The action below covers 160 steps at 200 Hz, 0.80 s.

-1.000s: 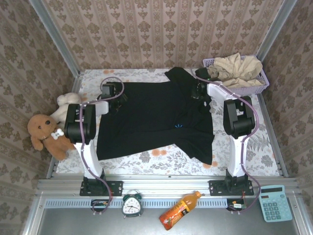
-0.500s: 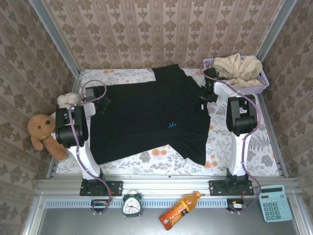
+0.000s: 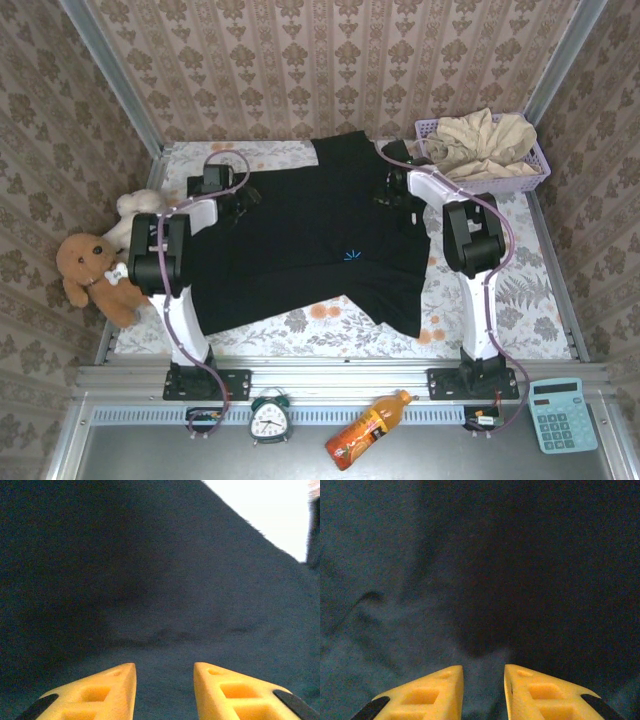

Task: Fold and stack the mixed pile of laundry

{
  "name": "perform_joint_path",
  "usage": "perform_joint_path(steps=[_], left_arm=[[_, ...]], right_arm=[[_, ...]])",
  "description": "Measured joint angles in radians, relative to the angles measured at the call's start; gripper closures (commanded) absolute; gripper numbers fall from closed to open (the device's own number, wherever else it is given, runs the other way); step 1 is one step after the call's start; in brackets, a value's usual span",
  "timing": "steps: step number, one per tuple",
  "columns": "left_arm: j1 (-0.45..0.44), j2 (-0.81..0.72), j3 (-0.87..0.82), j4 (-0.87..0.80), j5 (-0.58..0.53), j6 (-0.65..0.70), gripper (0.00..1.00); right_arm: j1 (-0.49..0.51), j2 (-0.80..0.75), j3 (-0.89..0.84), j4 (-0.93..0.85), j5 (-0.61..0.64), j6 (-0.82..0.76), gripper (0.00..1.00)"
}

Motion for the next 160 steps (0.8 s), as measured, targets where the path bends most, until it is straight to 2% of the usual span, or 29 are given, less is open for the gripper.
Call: perform_joint_path(steps=[37,76,103,132,160], left_arm=[[0.016,0.091,0.079,0.025,0.028,-0.023,0.63],[0.018,0.243,0.309,0.014,0.05,-0.037,0.63],[0.024,0.333,0.463,-0.018,0.078,-0.043,0.59],[0.037,0.337,0.499,-0.05,0.114,-0.05,0.42],[0.04,0.219,0.404,-0.063,0.142,-0.048,0.38]], right_arm=[[-0.036,0.117,0.174,-0.023,-0.026,0.05,0.71],[-0.08,0.327,0.518,-0.05,-0.072,0.074,0.71],[-0.119,0.423,0.706,-0.064,-0.121,0.071,0.67],[-0.144,0.367,0.665,-0.076,-0.157,0.014,0.61],[-0.122,0.094,0.309,-0.058,-0.157,-0.047,0.6]])
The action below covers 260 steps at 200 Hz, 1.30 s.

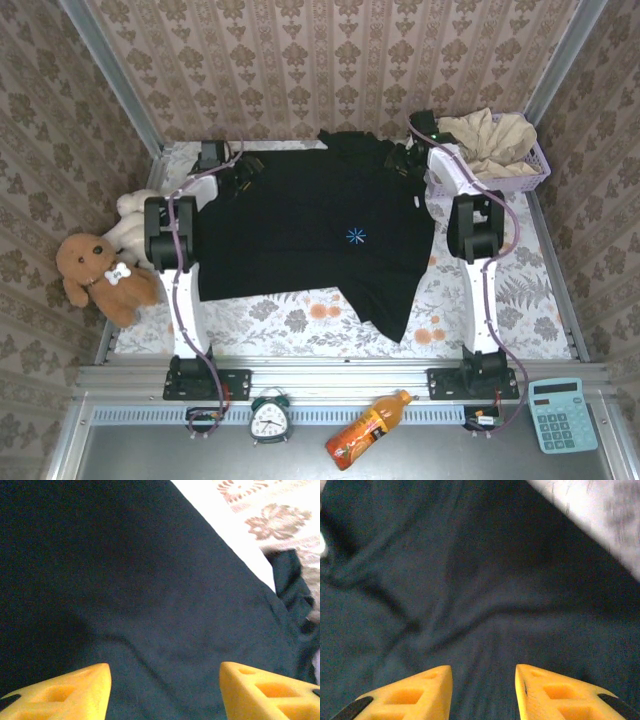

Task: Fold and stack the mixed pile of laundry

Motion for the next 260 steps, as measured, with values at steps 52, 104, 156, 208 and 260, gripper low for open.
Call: perform_joint_path(steps=[52,104,156,208,260], left_arm=[[-0.071,-0.419,-0.356,0.029,-0.01,0.053,0.4],[-0.086,-0.4,-0.599,0.04,-0.035,0.086,0.42],[-0.079,-0.332,-0.591,0.093,-0.033,0.098,0.42],[-0.079,-0.236,-0.455,0.101,-0.014,0.123,0.38],[-0.125,-0.369,-0.463,-0.055,-0.014,0.185,0.38]], right_arm=[[0.073,-0.428,-0.563,0.081,0.033,-0.014,0.6],[0.021,-0.27,-0.598,0.1,0.035,-0.01,0.61],[-0.035,-0.153,-0.433,0.102,0.026,0.04,0.61],[-0.052,-0.013,-0.208,0.097,-0.049,0.042,0.61],[-0.026,-0.176,-0.368,0.104,-0.034,0.004,0.61]])
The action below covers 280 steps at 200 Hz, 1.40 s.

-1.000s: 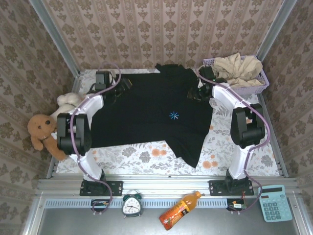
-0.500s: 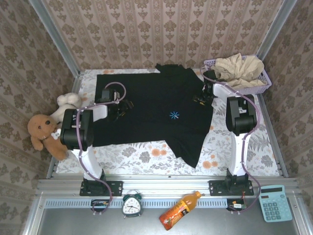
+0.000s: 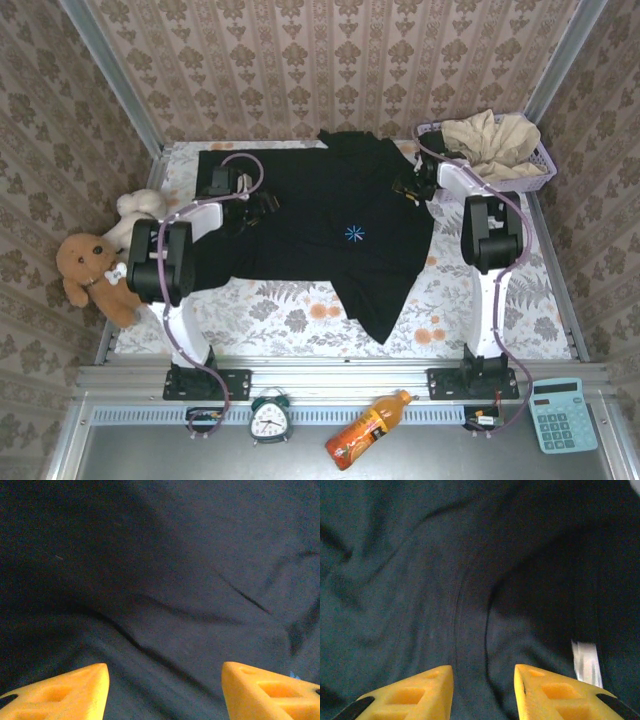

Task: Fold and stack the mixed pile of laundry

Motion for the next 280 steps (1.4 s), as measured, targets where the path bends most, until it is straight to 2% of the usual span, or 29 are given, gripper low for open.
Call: perform_joint_path(steps=[21,33,43,63,112,142,158,194,249,269,280], left_arm=[[-0.08,-0.159,-0.06,-0.021,0.0,0.015,0.45],[-0.149,-0.241,-0.101,-0.017,0.001,0.025,0.6],[-0.211,-0.291,-0.142,-0.007,0.008,0.016,0.76],[-0.342,-0.335,-0.227,0.014,0.016,0.016,1.0],[-0.625,-0.322,-0.341,0.053,0.016,0.024,1.0],[-0.724,-0.25,-0.343,0.114,0.023,0.012,1.0],[-0.746,-0.195,-0.334,0.116,0.018,0.009,1.0],[-0.755,-0.087,-0.262,0.003,-0.052,0.013,1.0],[-0.749,-0.097,-0.218,-0.137,-0.129,0.046,1.0],[-0.75,-0.13,-0.239,-0.192,-0.124,0.055,1.0],[-0.752,-0.154,-0.259,-0.205,-0.1,0.049,0.96]], right_arm=[[0.052,-0.189,-0.155,-0.001,0.028,-0.017,0.62],[0.088,-0.295,-0.244,0.004,0.04,-0.021,0.63],[0.119,-0.386,-0.319,0.005,0.047,-0.022,0.64],[0.174,-0.524,-0.488,0.003,0.059,-0.02,0.65],[0.238,-0.701,-0.9,0.019,0.076,0.069,0.69],[0.251,-0.74,-1.019,0.088,0.069,0.142,0.7],[0.251,-0.739,-1.039,0.114,0.086,0.169,0.7],[0.251,-0.731,-1.041,0.124,0.153,0.204,0.7],[0.248,-0.718,-0.982,0.057,0.284,0.204,0.7],[0.238,-0.717,-0.956,0.035,0.302,0.188,0.7],[0.238,-0.72,-0.949,0.031,0.301,0.18,0.68]])
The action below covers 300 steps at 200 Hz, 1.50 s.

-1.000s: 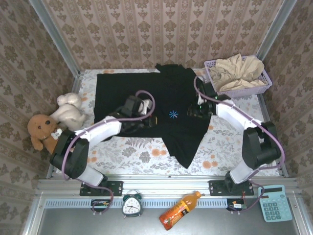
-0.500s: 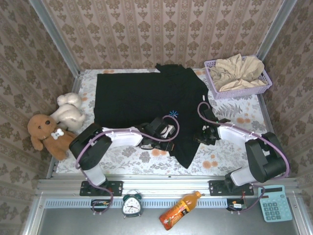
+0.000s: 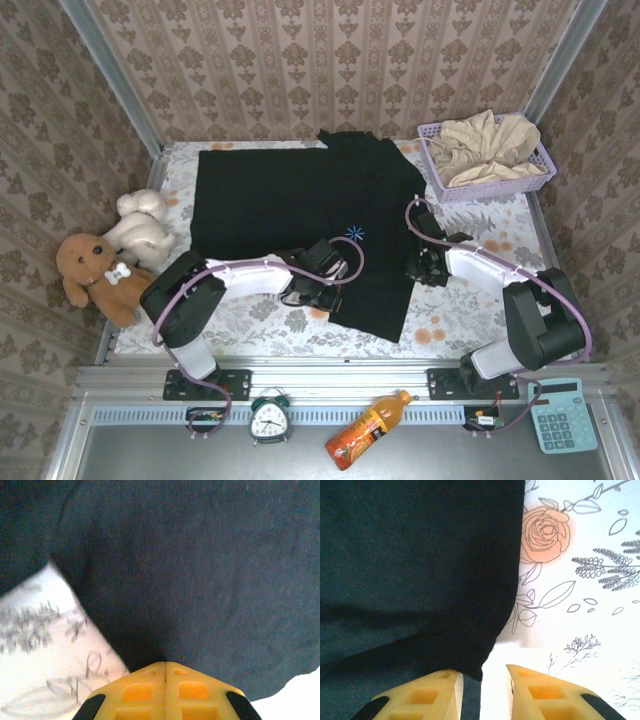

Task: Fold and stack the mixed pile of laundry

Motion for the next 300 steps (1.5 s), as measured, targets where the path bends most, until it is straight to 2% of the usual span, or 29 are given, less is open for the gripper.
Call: perform_joint_path(steps=[31,45,65,71,94,105,120,129,138,146,175,193,215,251,300], left_arm=[[-0.034,-0.04,-0.01,0.005,0.095,-0.033,0.88],[-0.037,-0.061,-0.009,0.003,0.128,-0.044,0.71],[0.006,-0.135,-0.011,-0.008,0.118,-0.06,0.48],[0.032,-0.171,-0.012,-0.01,0.103,-0.064,0.45],[0.178,-0.323,-0.017,-0.005,0.019,-0.057,0.42],[0.251,-0.379,-0.023,0.003,-0.022,-0.051,0.34],[0.348,-0.439,-0.049,0.02,-0.082,-0.043,0.33],[0.404,-0.469,-0.074,0.027,-0.11,-0.043,0.25],[0.463,-0.498,-0.104,0.032,-0.131,-0.046,0.19],[0.509,-0.521,-0.129,0.032,-0.146,-0.042,0.14],[0.663,-0.601,-0.206,0.031,-0.174,-0.043,0.1],[0.755,-0.632,-0.248,0.031,-0.164,-0.045,0.1],[0.86,-0.656,-0.308,0.023,-0.148,-0.069,0.1],[1.009,-0.71,-0.399,-0.071,-0.143,-0.113,0.12],[1.068,-0.837,-0.489,-0.178,-0.239,-0.167,0.18]], right_arm=[[0.008,-0.076,-0.001,-0.055,-0.002,-0.02,0.56],[0.028,-0.145,-0.011,-0.081,-0.01,-0.021,0.51],[0.104,-0.235,-0.054,-0.124,-0.031,-0.003,0.49],[0.134,-0.255,-0.072,-0.137,-0.036,0.008,0.48],[0.251,-0.303,-0.143,-0.162,-0.062,0.08,0.49],[0.312,-0.305,-0.169,-0.161,-0.071,0.123,0.49],[0.382,-0.285,-0.183,-0.153,-0.084,0.175,0.51],[0.42,-0.257,-0.183,-0.14,-0.089,0.205,0.53],[0.453,-0.22,-0.183,-0.119,-0.091,0.235,0.59],[0.472,-0.187,-0.183,-0.105,-0.092,0.252,0.69],[0.487,-0.139,-0.172,-0.113,-0.075,0.307,1.0],[0.461,-0.142,-0.17,-0.125,-0.065,0.312,1.0],[0.378,-0.166,-0.172,-0.153,-0.038,0.291,1.0],[0.289,-0.242,-0.175,-0.186,-0.015,0.253,1.0],[0.248,-0.304,-0.172,-0.232,0.019,0.222,1.0]])
